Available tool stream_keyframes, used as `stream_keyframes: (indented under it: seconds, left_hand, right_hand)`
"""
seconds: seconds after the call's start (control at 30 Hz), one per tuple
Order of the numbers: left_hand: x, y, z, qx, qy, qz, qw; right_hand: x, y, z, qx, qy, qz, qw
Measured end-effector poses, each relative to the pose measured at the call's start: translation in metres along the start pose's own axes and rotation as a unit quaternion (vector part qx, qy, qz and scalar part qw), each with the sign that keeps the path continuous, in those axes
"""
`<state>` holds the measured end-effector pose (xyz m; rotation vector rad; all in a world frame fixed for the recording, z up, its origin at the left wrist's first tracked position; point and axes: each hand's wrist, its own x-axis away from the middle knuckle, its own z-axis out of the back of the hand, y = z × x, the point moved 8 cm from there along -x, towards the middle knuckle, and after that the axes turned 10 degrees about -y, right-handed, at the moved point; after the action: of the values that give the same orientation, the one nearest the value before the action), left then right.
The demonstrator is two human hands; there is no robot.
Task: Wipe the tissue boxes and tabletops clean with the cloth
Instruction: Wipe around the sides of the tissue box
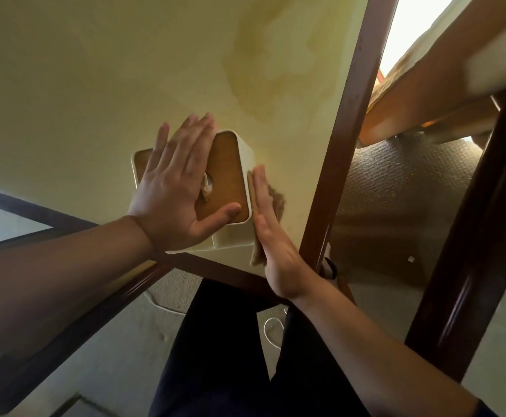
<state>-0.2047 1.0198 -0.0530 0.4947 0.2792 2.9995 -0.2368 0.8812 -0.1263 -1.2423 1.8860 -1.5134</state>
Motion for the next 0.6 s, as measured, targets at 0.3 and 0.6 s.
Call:
stream_keyframes:
  seconds: [0.3,0.6]
  left_hand:
    - [0.0,0.0,0.001,-0.001,0.0,0.003,1.0]
    - [0.0,0.002,0.001,-0.003,0.006,0.001,1.0]
  right_hand:
    - [-0.054,-0.013,0.019,-0.009,-0.007,-0.003,1.0]
    - [-0.081,-0.026,0.034,0.064,0.015,0.042,0.997]
